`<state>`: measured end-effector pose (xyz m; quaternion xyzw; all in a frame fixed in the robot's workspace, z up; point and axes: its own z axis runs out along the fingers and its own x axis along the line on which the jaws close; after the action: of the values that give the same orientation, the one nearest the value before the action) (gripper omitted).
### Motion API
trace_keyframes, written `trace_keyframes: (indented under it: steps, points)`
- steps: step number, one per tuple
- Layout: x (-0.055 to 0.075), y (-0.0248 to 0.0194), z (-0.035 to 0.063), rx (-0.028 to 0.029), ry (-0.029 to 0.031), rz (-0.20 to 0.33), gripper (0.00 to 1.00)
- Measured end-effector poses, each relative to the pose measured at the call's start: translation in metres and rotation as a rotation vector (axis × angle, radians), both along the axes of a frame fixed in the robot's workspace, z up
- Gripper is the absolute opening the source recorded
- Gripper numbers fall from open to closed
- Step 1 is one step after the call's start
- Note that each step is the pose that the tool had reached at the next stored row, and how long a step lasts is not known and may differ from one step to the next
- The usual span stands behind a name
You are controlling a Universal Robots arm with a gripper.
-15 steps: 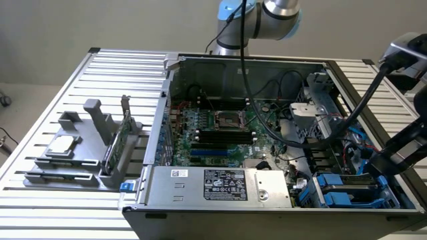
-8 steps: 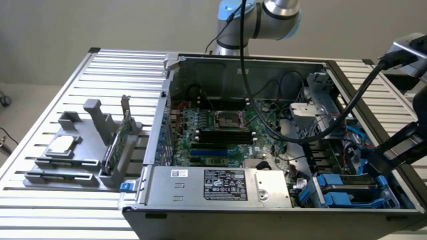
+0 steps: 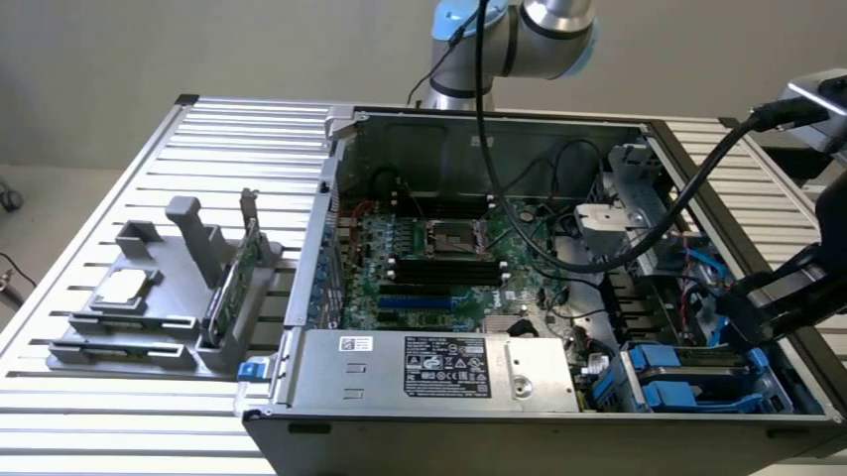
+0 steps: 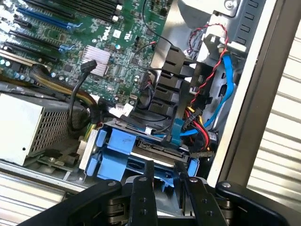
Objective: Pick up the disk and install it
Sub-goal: 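Insert the first disk wire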
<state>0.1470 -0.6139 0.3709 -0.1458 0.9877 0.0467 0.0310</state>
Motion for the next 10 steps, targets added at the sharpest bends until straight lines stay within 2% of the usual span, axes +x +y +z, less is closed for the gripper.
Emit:
trace_keyframes:
  steps: [10]
  points:
    - [0.0000,0.0000,-0.0041,0.0000,0.0000,-0.182,0.31]
